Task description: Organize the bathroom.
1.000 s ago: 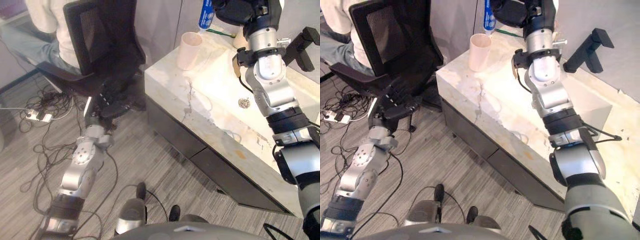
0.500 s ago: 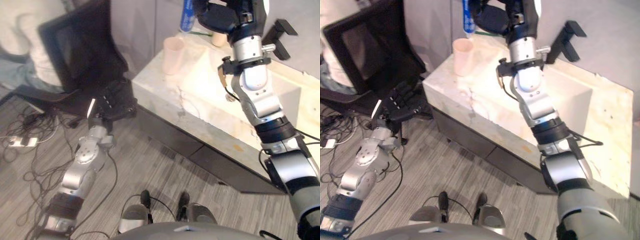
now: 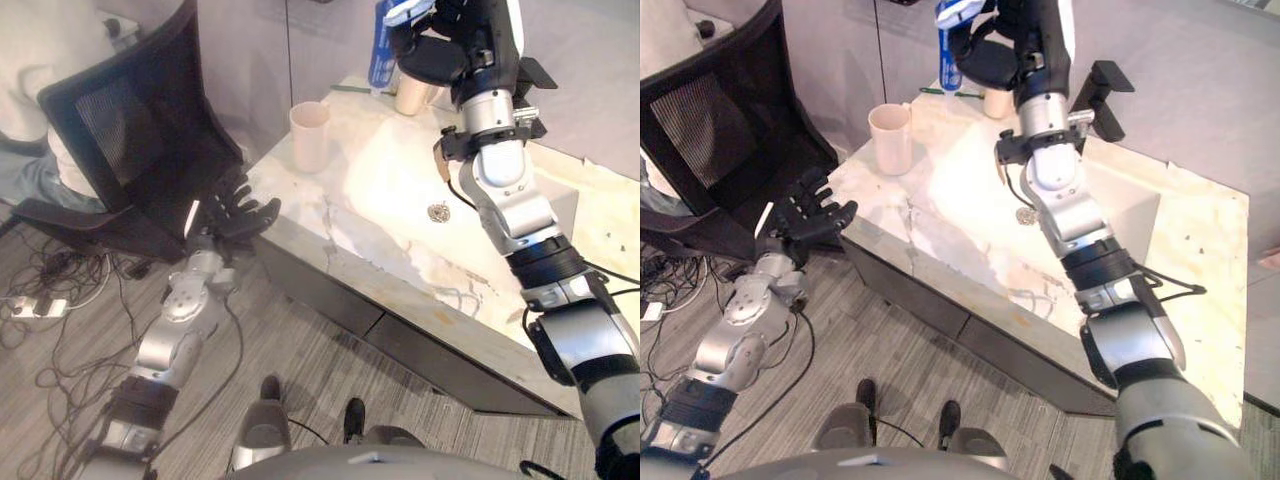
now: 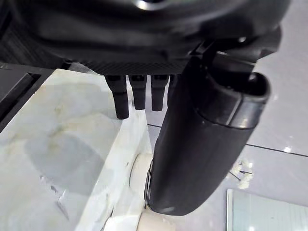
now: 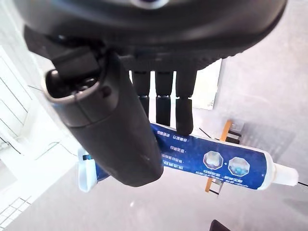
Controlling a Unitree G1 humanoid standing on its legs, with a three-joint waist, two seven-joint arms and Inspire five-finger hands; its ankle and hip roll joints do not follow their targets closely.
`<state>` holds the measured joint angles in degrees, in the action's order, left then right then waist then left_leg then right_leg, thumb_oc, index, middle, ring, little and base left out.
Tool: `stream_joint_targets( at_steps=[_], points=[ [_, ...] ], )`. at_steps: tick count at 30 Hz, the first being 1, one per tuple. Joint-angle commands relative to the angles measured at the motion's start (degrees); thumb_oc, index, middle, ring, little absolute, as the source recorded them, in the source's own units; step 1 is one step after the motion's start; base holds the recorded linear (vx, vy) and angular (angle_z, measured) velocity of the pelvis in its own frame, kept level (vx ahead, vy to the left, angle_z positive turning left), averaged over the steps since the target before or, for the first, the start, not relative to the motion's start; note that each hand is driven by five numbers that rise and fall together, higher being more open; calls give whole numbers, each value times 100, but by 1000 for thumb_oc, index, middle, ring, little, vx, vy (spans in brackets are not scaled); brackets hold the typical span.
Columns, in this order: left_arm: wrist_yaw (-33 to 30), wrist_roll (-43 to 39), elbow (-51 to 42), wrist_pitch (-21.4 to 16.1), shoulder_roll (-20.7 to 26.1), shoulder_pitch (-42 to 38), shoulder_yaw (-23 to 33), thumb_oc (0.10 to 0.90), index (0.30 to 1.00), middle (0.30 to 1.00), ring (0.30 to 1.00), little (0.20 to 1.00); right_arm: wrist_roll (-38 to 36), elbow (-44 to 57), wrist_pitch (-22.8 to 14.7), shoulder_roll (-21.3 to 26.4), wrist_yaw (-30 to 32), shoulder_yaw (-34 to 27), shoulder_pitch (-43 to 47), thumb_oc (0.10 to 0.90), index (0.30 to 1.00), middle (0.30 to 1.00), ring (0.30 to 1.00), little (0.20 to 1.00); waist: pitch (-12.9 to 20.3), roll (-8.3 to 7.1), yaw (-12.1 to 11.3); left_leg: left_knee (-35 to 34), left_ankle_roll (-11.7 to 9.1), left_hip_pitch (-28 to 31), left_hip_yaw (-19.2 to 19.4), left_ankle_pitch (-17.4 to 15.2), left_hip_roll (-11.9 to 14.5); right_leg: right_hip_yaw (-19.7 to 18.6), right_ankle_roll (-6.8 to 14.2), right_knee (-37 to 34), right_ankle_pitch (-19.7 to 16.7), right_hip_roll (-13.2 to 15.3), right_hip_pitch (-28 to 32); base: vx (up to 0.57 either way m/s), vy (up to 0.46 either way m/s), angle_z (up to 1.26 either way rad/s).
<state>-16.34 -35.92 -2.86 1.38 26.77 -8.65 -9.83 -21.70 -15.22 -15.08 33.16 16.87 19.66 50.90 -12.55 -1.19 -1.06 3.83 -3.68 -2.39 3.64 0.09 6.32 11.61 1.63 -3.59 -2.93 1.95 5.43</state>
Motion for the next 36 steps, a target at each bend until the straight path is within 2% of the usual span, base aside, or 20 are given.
stream_joint_targets(
  at_steps=[1, 5, 12, 19, 26, 36],
  points=[
    [164, 121, -531, -346, -68, -537, -323, 800, 900, 900, 900, 900, 82, 504, -442, -90, 47, -144, 806, 400, 300, 300, 300, 300, 876, -7, -4, -362, 3, 583, 123, -52, -157, -199, 378, 883, 670, 202, -350, 133, 110, 12],
    [36, 63, -644, -321, -77, -416, -308, 800, 900, 900, 900, 900, 125, 796, -189, -177, -35, -118, 783, 400, 300, 300, 300, 300, 939, 12, 2, -415, 62, 643, 158, -104, -219, -267, 432, 942, 730, 250, -336, 118, 81, 3],
    [16, 146, -729, -204, -113, -333, -164, 800, 900, 900, 900, 900, 19, 1111, -88, -341, -169, -119, 622, 400, 300, 300, 300, 300, 979, 3, 5, -335, 160, 685, 215, -241, -292, -399, 459, 996, 815, 230, -298, 63, 21, -2],
    [-57, 180, -766, -76, -181, -254, -36, 800, 900, 900, 900, 900, -27, 1173, 28, -546, -238, -84, 447, 400, 300, 300, 300, 300, 996, -8, -66, -355, 174, 693, 187, -247, -292, -360, 443, 956, 841, 205, -236, 20, -12, -10],
    [-153, 214, -623, 12, -205, -10, 63, 800, 900, 900, 900, 900, -16, 912, -50, -776, -202, -42, 284, 400, 300, 300, 300, 300, 997, -16, -196, -434, 147, 672, 142, -175, -265, -240, 416, 866, 835, 200, -162, 8, -22, 2],
    [-241, 244, -326, -53, -196, 519, 401, 800, 900, 900, 900, 900, 5, 557, -229, -700, -284, -114, 237, 400, 300, 300, 300, 300, 974, -26, -361, -517, 100, 670, 99, -108, -247, -48, 400, 794, 848, 254, -46, 4, -13, 5]
  ],
)
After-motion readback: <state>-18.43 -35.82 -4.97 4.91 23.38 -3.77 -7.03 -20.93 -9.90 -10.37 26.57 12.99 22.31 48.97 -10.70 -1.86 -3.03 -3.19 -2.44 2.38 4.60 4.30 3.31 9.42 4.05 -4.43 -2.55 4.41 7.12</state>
